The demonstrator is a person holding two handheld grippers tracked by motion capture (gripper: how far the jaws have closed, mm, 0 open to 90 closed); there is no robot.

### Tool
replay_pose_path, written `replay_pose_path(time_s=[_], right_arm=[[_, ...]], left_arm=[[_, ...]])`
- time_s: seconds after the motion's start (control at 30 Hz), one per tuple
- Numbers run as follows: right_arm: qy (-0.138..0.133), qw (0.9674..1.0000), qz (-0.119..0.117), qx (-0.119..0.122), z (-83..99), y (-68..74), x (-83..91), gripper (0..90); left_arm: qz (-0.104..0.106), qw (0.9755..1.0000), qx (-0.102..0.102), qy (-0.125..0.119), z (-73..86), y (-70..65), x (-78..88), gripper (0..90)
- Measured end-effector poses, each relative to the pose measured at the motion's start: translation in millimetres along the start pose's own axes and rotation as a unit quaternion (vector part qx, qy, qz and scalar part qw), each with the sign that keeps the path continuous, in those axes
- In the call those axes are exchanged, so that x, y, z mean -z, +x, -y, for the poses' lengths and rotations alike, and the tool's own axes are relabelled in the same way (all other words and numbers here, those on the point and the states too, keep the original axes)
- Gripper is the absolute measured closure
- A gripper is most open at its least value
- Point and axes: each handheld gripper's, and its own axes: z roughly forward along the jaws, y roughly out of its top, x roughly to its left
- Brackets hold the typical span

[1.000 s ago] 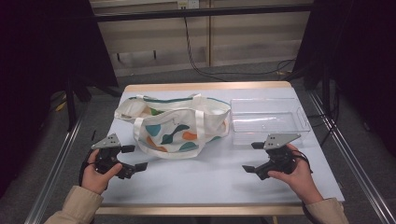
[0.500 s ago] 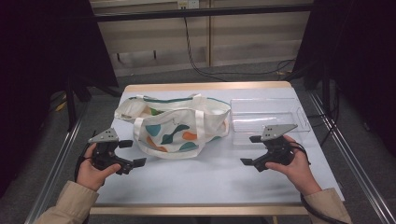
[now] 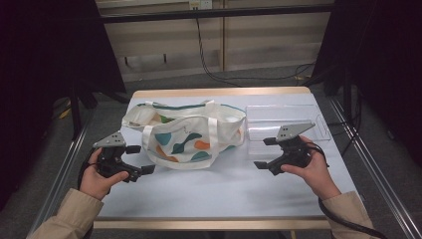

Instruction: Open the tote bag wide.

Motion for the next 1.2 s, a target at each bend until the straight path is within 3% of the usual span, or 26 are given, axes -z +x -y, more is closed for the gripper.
replay_pose_path(time_s=[0.47,0.87,1.2], right_arm=[[-0.011,0.9999,-0.01,-0.003,-17.6,-6.2,-1.8,11.2],[-0.021,0.9995,-0.023,0.008,-30.3,-4.5,-4.6,14.2],[-0.035,0.9989,-0.029,0.012,-43.2,-7.3,-4.3,17.7]], left_arm=[[-0.009,0.9999,-0.007,0.011,-14.1,2.6,7.3,2.0],[-0.014,0.9996,-0.011,0.023,-27.5,8.7,12.3,1.9],[-0.029,0.9992,-0.016,0.022,-44.3,11.9,22.5,1.9]])
